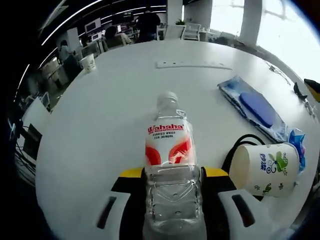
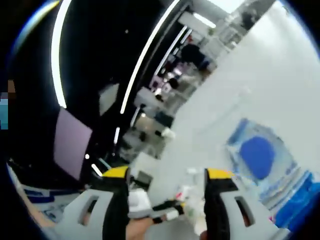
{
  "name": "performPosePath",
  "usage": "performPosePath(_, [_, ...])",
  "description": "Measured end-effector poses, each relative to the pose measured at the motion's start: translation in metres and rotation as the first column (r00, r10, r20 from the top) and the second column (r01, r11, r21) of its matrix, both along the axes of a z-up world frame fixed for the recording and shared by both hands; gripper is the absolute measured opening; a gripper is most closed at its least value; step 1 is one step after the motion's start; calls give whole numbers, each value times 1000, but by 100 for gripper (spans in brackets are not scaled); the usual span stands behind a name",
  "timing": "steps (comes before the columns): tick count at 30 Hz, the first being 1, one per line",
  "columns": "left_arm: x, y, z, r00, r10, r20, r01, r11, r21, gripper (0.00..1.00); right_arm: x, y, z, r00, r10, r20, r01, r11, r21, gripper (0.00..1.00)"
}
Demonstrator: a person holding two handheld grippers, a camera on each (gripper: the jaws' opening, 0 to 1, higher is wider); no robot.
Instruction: Arrange the tabletop items into an orderly group along one side of the table until the central work area is clear of visible clutter.
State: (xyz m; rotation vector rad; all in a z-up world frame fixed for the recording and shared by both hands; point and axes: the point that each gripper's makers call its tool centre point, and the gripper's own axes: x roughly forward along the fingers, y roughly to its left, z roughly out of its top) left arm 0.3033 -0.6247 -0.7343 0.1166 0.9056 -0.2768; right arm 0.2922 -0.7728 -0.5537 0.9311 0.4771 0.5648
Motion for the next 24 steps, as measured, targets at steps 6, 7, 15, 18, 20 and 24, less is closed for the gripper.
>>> performPosePath(6, [0,0,1,1000,13,8,-13,1000,-10,41,13,26,-13,997,65,-48,-66,998,-11,57])
performPosePath(7, [0,0,1,1000,15,10,-14,1000,-13,41,14,29,-16,995,82,-55,-83,996,-17,57])
performPosePath(15, [-2,-2,-2,1000,18,17,-18,1000,-26,42,36,65,-46,966,223,-133,-232,972,-50,57])
performPosePath(18, [-2,-2,-1,1000,11,22,-11,1000,-22,42,49,70,-60,956,238,-169,-252,965,-69,57])
performPosePath(20, [-2,-2,-1,1000,11,23,-10,1000,-21,42,57,74,-68,950,249,-186,-267,961,-77,57])
performPosePath(24, [-1,-2,-3,999,8,31,-8,1000,0,43,70,82,-80,936,262,-233,-280,959,-44,56])
